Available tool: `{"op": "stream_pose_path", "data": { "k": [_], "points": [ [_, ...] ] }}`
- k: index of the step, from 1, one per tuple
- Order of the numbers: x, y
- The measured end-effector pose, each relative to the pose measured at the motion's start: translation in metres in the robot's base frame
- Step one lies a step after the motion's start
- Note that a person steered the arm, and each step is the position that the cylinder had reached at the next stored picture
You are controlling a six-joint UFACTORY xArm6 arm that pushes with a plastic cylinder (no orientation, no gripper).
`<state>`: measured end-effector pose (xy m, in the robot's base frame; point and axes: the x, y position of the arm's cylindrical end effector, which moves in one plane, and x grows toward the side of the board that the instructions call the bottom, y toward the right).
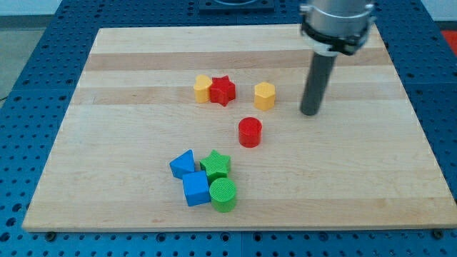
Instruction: Move red circle to red star
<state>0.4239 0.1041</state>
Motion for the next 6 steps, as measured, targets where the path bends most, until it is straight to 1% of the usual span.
{"op": "stream_pose_path", "data": {
  "k": [1,2,3,4,5,6],
  "points": [
    [-0.007,-0.049],
    [-0.009,-0.076],
    [0.0,-0.067],
    [0.022,-0.009],
    [0.056,0.008],
    [0.074,-0.035]
  ]
}}
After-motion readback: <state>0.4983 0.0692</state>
